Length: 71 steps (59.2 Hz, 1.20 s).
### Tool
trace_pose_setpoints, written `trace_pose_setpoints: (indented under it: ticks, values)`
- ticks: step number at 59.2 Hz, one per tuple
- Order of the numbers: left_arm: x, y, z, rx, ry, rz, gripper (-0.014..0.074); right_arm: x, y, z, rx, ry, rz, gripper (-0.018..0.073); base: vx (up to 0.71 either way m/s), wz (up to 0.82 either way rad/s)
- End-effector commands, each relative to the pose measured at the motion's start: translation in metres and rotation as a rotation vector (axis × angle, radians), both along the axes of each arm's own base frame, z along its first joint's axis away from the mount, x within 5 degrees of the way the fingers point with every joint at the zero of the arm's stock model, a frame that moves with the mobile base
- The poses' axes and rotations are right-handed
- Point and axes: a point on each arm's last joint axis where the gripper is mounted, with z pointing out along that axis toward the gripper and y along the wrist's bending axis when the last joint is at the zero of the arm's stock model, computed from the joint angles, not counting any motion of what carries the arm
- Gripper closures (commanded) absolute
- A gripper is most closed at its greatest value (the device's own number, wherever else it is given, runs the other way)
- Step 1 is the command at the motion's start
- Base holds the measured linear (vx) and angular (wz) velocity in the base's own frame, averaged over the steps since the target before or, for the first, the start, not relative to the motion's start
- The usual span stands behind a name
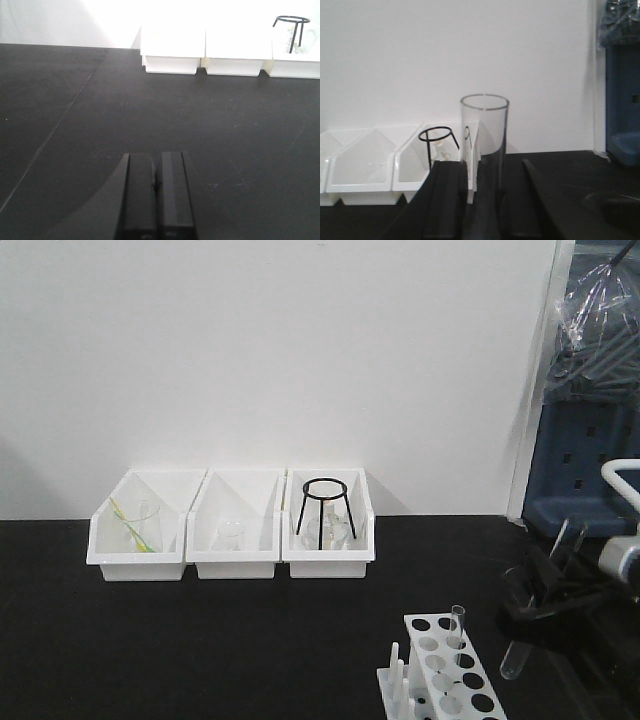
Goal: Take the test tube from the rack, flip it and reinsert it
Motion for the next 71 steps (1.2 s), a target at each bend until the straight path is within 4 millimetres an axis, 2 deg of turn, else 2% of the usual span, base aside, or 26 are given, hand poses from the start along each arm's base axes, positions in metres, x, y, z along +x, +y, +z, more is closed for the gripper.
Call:
trace_pose_setpoints:
  ticks: [1,8,29,57,71]
  values:
    - [0.0,-0.001,0.007,-0.001,-0.089,-0.008,0.0603,-0.005,0.007,0.015,0.048,-0.236,0.089,0.0568,0.0,0.0]
    - [0.0,-0.001,0.007,-0.001,-0.089,-0.008,0.0603,0.003,0.016,0.001,0.028,-0.22,0.155,0.0568,0.0,0.0]
    - [0.0,-0.001,0.007,-0.001,-0.089,-0.008,0.0603,0.02,0.021,-0.029,0.04,-0.198,0.154,0.0568,0.0,0.0]
    - [0.0,-0.001,0.007,-0.001,-0.089,-0.008,0.0603,0.026,0.023,-0.023,0.064,-0.254,0.157,0.0568,0.0,0.0]
    - [0.0,-0.001,0.007,-0.001,-0.089,-0.008,0.0603,0.037,0.026,-0.029,0.033,-0.195,0.154,0.0568,0.0,0.0]
